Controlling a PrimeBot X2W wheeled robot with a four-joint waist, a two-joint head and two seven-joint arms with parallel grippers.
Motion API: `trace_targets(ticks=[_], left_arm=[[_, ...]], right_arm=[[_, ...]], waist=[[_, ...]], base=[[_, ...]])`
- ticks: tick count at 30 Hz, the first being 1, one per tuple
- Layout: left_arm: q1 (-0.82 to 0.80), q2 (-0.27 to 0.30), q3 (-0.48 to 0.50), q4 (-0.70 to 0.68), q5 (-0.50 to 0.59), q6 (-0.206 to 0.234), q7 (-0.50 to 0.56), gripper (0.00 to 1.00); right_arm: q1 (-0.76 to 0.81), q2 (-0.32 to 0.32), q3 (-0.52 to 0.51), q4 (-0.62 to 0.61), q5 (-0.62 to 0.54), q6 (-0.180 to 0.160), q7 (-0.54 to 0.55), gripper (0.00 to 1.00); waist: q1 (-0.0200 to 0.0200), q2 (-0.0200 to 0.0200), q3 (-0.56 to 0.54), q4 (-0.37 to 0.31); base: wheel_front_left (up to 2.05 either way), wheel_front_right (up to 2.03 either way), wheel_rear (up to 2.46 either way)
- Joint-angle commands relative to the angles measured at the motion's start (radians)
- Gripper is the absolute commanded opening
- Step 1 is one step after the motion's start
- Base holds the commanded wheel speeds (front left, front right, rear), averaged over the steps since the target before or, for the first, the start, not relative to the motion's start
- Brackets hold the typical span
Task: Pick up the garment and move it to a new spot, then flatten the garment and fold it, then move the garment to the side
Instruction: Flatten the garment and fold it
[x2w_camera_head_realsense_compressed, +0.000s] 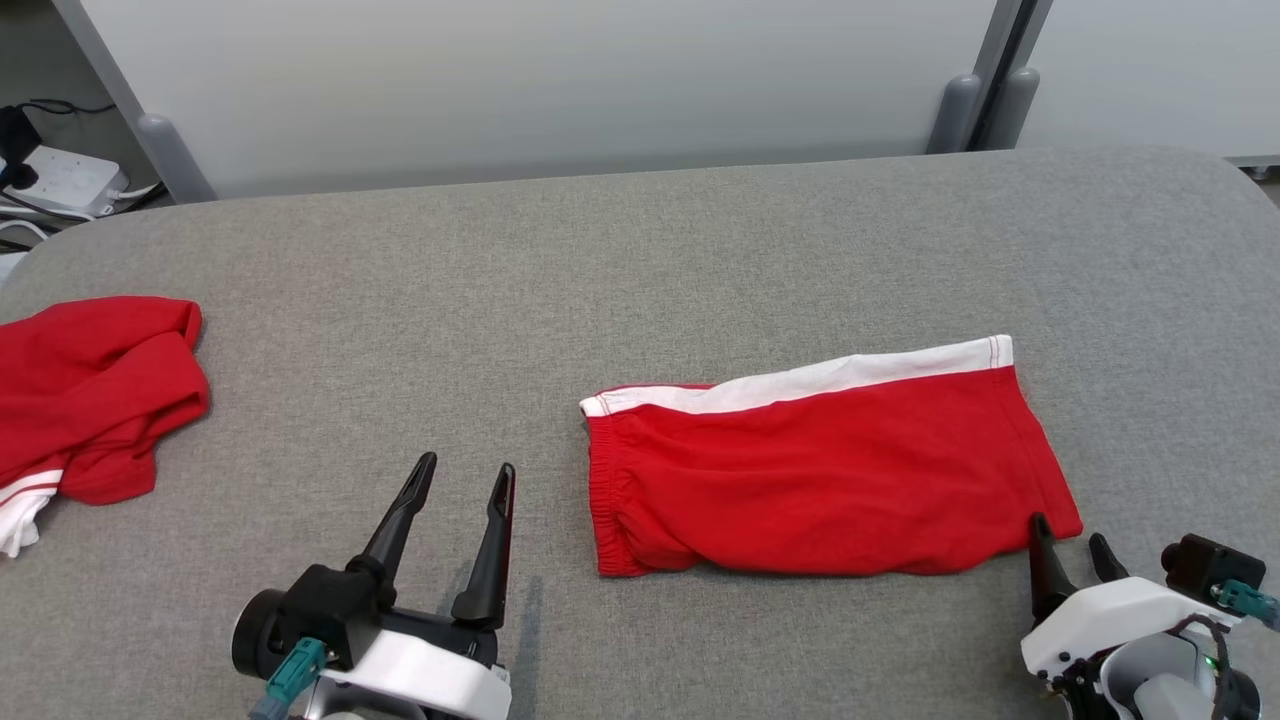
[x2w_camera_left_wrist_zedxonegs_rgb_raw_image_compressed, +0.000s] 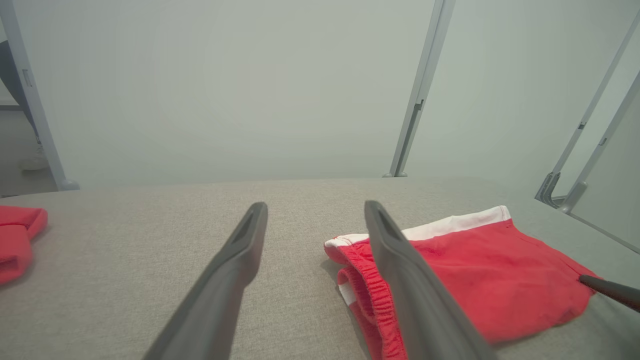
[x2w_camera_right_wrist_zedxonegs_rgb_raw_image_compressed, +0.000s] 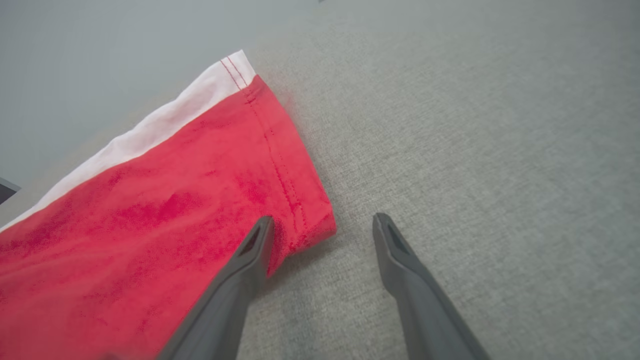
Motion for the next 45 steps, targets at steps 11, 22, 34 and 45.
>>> trace_targets(ticks=[11, 22, 34, 45], left_arm=[[-0.005, 0.003, 0.031, -0.022, -0.011, 0.006, -0.006, 1.00], [0.014, 0.003, 0.037, -0.023, -0.011, 0.007, -0.006, 1.00], [0.012, 0.003, 0.029, -0.021, -0.008, 0.007, -0.006, 1.00], [-0.002, 0.003, 0.017, -0.024, -0.034, 0.002, -0.006, 1.00]], right_arm=[[0.166, 0.023, -0.005, -0.282, -0.310, 0.004, -0.012, 1.00], [0.320, 0.042, -0.040, -0.518, -0.424, 0.004, 0.060, 1.00], [0.350, 0.044, -0.068, -0.593, -0.277, 0.004, 0.111, 1.00], [0.228, 0.044, -0.120, -0.452, -0.019, 0.004, 0.151, 1.00]], waist=[[0.0000, -0.0001, -0.025, 0.009], [0.0000, -0.0001, -0.042, 0.006], [0.0000, -0.0001, -0.041, 0.014], [0.0000, -0.0001, -0.014, 0.029]], base=[[0.00, 0.00, 0.00], [0.00, 0.00, 0.00], [0.00, 0.00, 0.00], [0.00, 0.00, 0.00]])
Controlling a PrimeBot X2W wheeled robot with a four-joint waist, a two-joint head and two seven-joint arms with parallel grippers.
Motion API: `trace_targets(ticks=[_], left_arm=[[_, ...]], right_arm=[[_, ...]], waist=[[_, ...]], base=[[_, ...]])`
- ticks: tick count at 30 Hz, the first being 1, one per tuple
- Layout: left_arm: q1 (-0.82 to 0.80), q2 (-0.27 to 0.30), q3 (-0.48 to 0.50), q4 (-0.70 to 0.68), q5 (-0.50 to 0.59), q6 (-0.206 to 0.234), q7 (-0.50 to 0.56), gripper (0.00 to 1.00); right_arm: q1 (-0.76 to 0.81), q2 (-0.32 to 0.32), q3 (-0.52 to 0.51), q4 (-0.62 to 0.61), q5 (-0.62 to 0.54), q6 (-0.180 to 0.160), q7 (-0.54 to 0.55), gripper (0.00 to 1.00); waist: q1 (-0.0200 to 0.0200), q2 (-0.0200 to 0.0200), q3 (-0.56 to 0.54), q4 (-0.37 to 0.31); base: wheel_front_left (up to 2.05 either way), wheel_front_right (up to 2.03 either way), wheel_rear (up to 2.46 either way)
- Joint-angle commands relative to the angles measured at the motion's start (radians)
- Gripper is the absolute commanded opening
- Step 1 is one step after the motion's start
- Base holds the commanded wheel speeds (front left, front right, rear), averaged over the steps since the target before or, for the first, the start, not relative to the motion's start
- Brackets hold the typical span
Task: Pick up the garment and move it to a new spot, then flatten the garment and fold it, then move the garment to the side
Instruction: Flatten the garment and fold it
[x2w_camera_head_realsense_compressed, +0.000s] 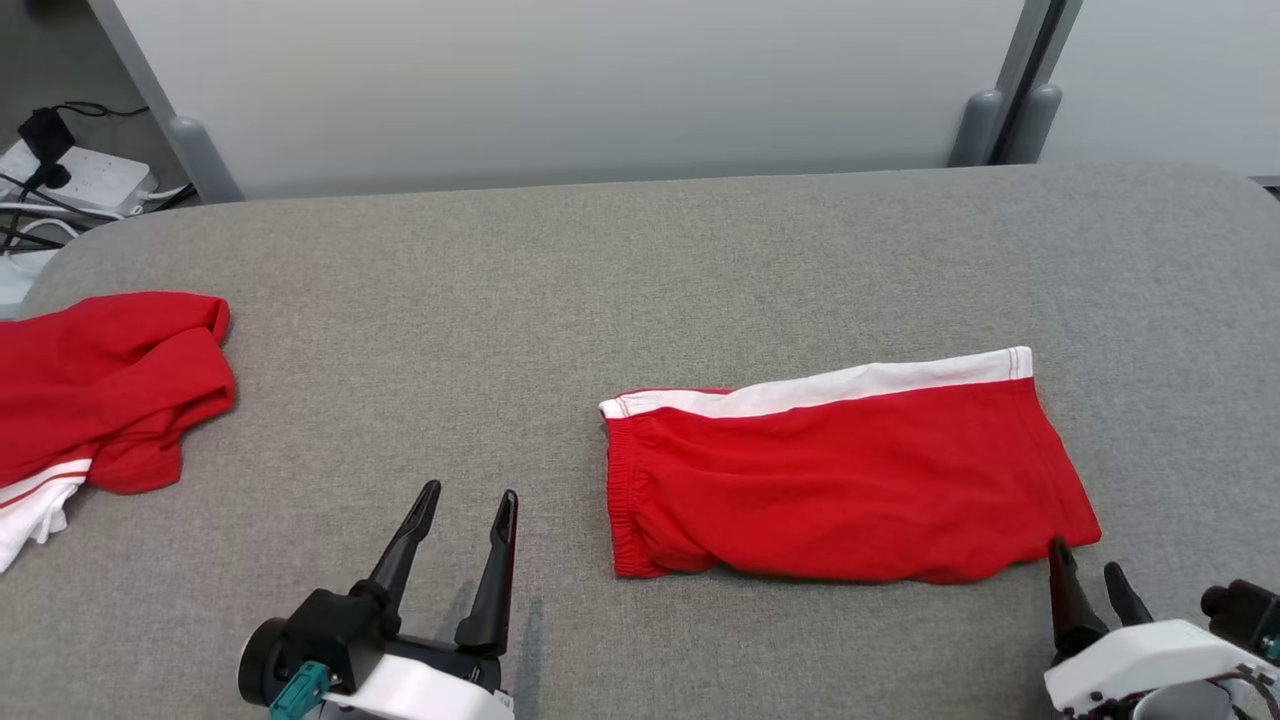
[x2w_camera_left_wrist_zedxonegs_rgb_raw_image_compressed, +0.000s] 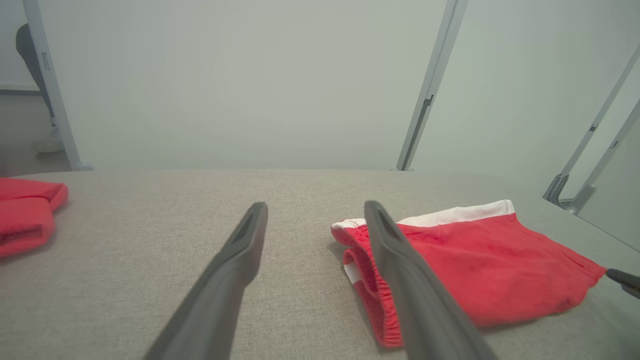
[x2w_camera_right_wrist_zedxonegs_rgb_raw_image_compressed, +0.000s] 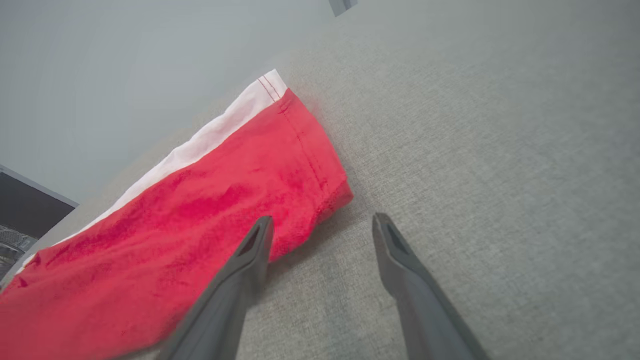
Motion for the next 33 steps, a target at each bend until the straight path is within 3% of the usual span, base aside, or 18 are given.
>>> trace_targets(ticks=[1, 15, 16, 17, 18, 20, 29, 33], left_arm=[[-0.042, 0.002, 0.025, -0.021, -0.012, -0.004, -0.006, 1.00], [-0.060, 0.002, 0.018, -0.016, -0.012, -0.005, -0.006, 1.00], [-0.062, 0.002, 0.017, -0.015, -0.012, -0.005, -0.006, 1.00], [-0.064, 0.002, 0.016, -0.015, -0.012, -0.005, -0.006, 1.00], [-0.066, 0.002, 0.015, -0.014, -0.011, -0.005, -0.006, 1.00], [-0.070, 0.002, 0.013, -0.013, -0.010, -0.005, -0.006, 1.00], [-0.070, 0.002, 0.017, -0.007, -0.010, -0.003, -0.006, 1.00], [-0.068, 0.002, 0.013, -0.004, -0.010, -0.003, -0.006, 1.00]], right_arm=[[-0.054, -0.012, 0.024, 0.003, 0.028, 0.004, -0.003, 1.00], [-0.207, -0.012, 0.061, 0.248, 0.274, 0.004, -0.023, 1.00], [-0.216, -0.012, 0.064, 0.260, 0.283, 0.004, -0.027, 0.96], [-0.225, -0.012, 0.068, 0.271, 0.288, 0.004, -0.031, 0.78], [-0.233, -0.012, 0.072, 0.282, 0.294, 0.004, -0.033, 0.44], [-0.247, -0.013, 0.086, 0.301, 0.295, 0.004, -0.035, 0.00], [-0.256, -0.041, 0.131, 0.286, 0.294, 0.004, -0.095, 0.00], [-0.255, -0.050, 0.179, 0.216, 0.284, 0.004, -0.111, 0.00]], waist=[[0.0000, 0.0000, 0.005, 0.006], [0.0000, 0.0000, 0.029, 0.043], [0.0000, 0.0000, 0.031, 0.045], [0.0000, 0.0000, 0.034, 0.046], [0.0000, 0.0000, 0.036, 0.047], [0.0000, 0.0000, 0.038, 0.051], [0.0000, 0.0000, 0.031, 0.058], [0.0000, 0.0000, 0.023, 0.063]], base=[[0.00, 0.00, 0.00], [0.00, 0.00, 0.00], [0.00, 0.00, 0.00], [0.00, 0.00, 0.00], [0.00, 0.00, 0.00], [0.00, 0.00, 0.00], [0.00, 0.00, 0.00], [0.00, 0.00, 0.00]])
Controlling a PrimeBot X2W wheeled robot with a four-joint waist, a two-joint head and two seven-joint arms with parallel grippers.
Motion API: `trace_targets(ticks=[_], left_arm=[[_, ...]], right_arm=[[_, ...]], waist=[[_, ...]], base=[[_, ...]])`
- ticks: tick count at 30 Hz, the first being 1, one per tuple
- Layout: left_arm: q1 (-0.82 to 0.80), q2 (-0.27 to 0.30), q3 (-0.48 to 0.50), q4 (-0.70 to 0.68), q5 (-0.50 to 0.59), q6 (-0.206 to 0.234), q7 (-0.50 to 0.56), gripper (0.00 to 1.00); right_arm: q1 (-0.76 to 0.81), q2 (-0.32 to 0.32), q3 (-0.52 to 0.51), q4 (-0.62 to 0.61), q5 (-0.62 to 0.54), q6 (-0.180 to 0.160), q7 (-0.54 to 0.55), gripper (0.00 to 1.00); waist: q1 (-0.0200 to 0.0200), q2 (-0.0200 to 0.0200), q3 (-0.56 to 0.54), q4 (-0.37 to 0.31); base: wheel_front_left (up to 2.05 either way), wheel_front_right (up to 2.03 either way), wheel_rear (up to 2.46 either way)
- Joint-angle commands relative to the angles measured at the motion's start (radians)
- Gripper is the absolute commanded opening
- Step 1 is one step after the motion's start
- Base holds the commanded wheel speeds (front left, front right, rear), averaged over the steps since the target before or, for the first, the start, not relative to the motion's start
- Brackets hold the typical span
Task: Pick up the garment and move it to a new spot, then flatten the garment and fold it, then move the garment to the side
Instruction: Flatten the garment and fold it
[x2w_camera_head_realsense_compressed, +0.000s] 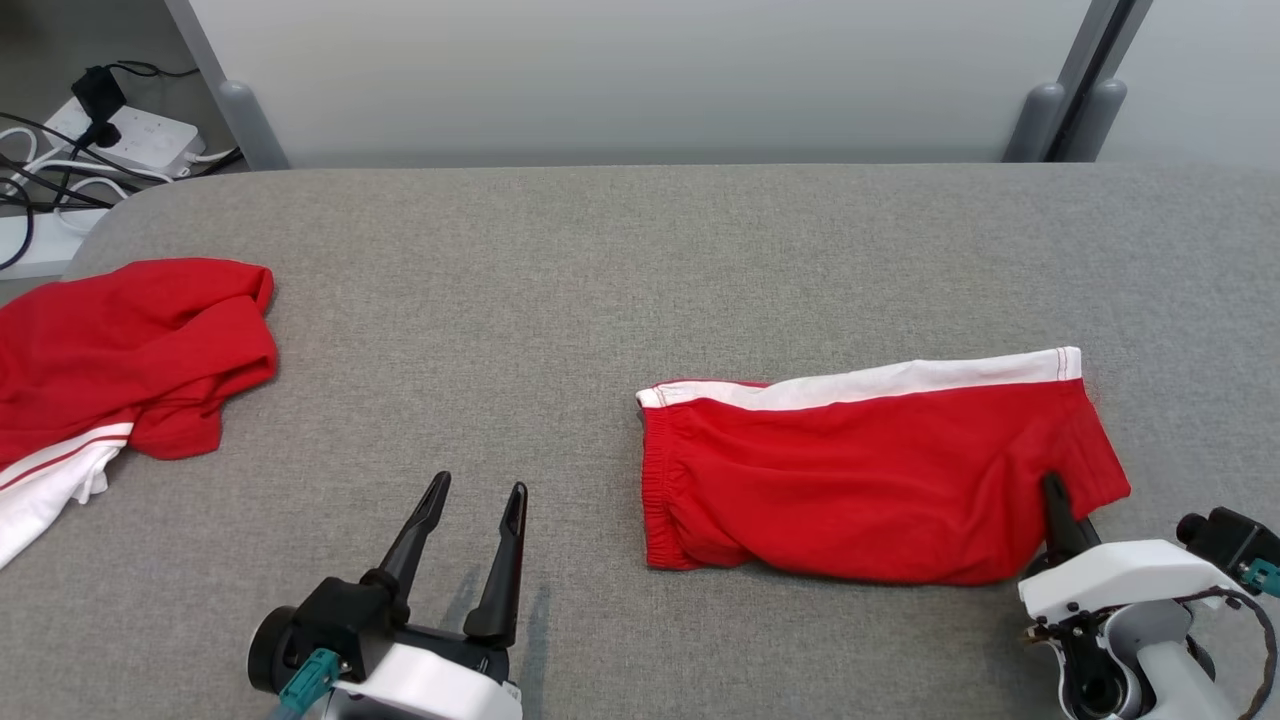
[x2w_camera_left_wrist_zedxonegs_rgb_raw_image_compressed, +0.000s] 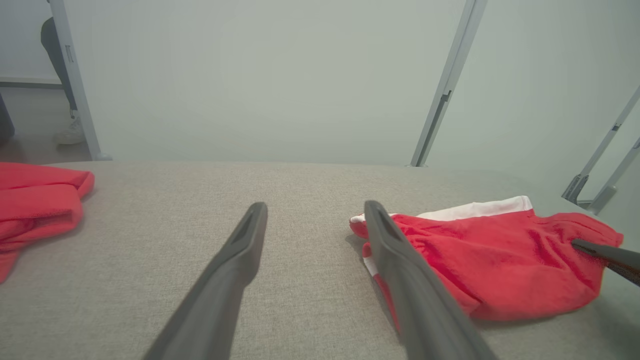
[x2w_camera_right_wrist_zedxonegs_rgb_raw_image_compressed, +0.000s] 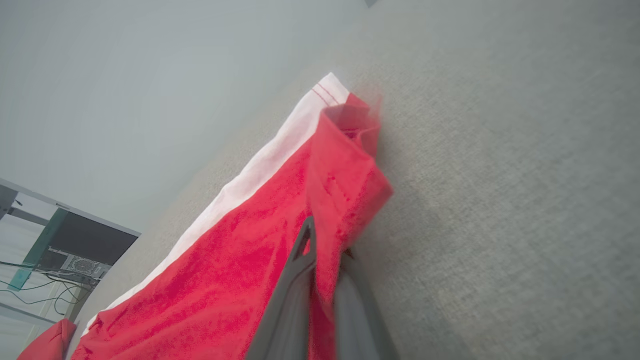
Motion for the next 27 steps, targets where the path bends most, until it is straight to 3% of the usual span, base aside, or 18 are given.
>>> trace_targets(ticks=[1, 15, 27], left_arm=[[-0.043, 0.002, 0.027, -0.021, -0.007, -0.002, -0.006, 1.00], [-0.023, 0.002, -0.003, -0.015, -0.033, 0.007, -0.006, 1.00], [-0.009, 0.002, -0.013, -0.018, -0.026, 0.005, -0.006, 1.00]], right_arm=[[-0.021, -0.011, 0.040, -0.051, -0.013, 0.004, -0.018, 0.00], [0.020, 0.021, 0.173, -0.268, -0.009, 0.004, 0.056, 0.00], [0.047, 0.027, 0.359, -0.306, 0.020, 0.004, 0.102, 0.00]], waist=[[0.0000, 0.0000, -0.004, 0.005], [0.0000, 0.0000, -0.050, 0.093], [0.0000, 0.0000, -0.057, 0.142]], base=[[0.00, 0.00, 0.00], [0.00, 0.00, 0.00], [0.00, 0.00, 0.00]])
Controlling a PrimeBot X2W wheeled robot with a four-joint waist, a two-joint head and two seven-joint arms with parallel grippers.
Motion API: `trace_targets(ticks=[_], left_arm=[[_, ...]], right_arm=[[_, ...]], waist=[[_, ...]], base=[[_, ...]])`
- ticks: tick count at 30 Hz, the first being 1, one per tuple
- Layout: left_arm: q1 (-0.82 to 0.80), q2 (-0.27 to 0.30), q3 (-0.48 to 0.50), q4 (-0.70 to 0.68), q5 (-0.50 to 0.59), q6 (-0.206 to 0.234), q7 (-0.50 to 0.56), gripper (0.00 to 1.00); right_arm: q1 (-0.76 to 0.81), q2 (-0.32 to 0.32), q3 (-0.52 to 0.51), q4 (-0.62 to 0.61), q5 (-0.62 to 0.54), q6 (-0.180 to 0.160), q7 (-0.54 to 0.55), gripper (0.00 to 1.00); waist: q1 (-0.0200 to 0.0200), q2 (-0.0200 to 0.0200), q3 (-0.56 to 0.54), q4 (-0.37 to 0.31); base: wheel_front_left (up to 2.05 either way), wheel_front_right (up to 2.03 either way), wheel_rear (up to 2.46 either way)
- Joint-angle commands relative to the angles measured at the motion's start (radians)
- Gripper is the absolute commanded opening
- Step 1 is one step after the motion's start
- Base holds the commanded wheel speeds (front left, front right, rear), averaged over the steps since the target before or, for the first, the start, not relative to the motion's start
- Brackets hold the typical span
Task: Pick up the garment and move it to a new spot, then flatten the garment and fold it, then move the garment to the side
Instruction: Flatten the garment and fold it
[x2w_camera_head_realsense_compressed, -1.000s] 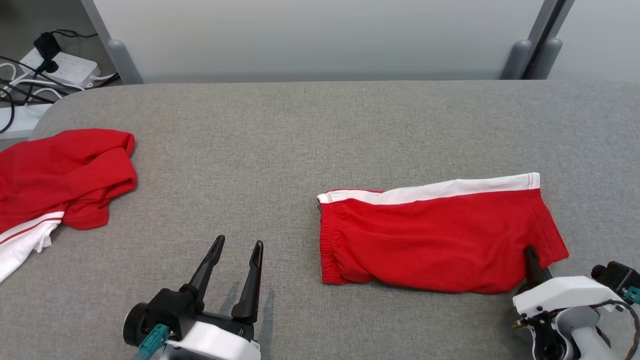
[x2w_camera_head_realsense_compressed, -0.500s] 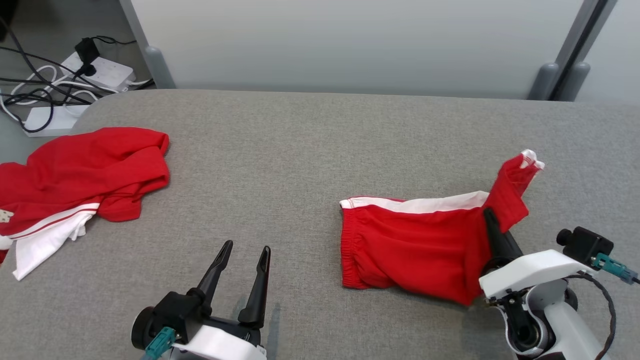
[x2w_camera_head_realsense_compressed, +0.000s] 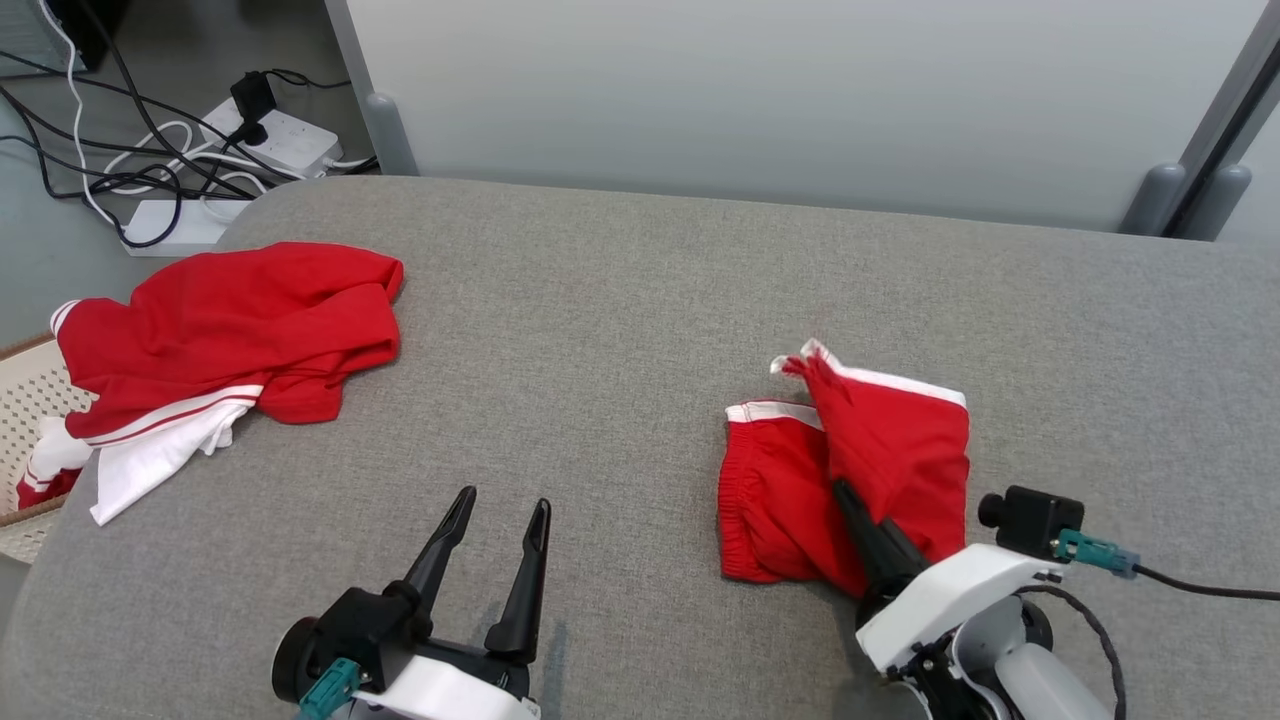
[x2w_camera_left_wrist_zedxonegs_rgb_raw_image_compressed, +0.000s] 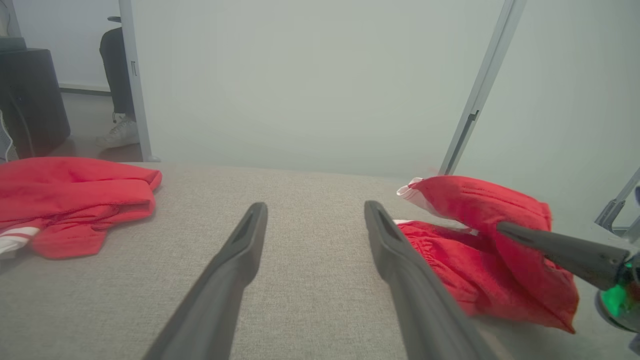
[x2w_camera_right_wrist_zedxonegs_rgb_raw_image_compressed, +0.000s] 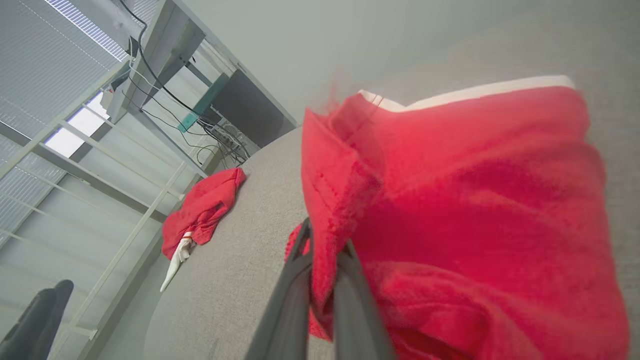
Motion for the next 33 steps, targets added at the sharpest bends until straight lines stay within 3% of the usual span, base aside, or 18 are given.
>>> trace_targets(ticks=[1, 6, 7, 8, 9, 25, 33], left_arm=[[-0.018, 0.002, 0.028, -0.028, -0.001, 0.004, -0.006, 1.00], [-0.024, 0.002, 0.022, -0.035, -0.010, 0.007, -0.006, 1.00], [-0.026, 0.002, 0.022, -0.036, -0.011, 0.007, -0.006, 1.00], [-0.027, 0.002, 0.021, -0.036, -0.012, 0.007, -0.006, 1.00], [-0.029, 0.002, 0.021, -0.037, -0.012, 0.008, -0.006, 1.00], [-0.026, 0.002, 0.027, -0.031, -0.023, 0.011, -0.006, 1.00], [-0.012, 0.002, 0.038, -0.038, -0.027, 0.020, -0.006, 1.00]], right_arm=[[-0.009, 0.007, 0.031, -0.010, 0.001, 0.004, 0.002, 0.00], [-0.034, 0.007, 0.092, 0.017, 0.005, 0.004, -0.007, 0.00], [-0.038, 0.007, 0.104, 0.020, 0.012, 0.004, -0.010, 0.30], [-0.043, 0.007, 0.113, 0.023, 0.018, 0.004, -0.014, 0.94], [-0.049, 0.007, 0.126, 0.026, 0.024, 0.004, -0.017, 1.00], [-0.082, 0.007, 0.312, 0.024, 0.145, 0.004, -0.041, 1.00], [-0.090, 0.007, 0.319, -0.006, 0.098, 0.004, -0.077, 1.00]], waist=[[0.0000, 0.0000, 0.002, 0.001], [0.0000, 0.0000, 0.011, 0.000], [0.0000, 0.0000, 0.012, 0.000], [0.0000, 0.0000, 0.014, 0.000], [0.0000, 0.0000, 0.015, 0.000], [0.0000, 0.0000, -0.003, 0.007], [0.0000, 0.0000, -0.022, -0.017]], base=[[0.00, 0.00, 0.00], [0.00, 0.00, 0.00], [0.00, 0.00, 0.00], [0.00, 0.00, 0.00], [0.00, 0.00, 0.00], [0.00, 0.00, 0.00], [0.00, 0.00, 0.00]])
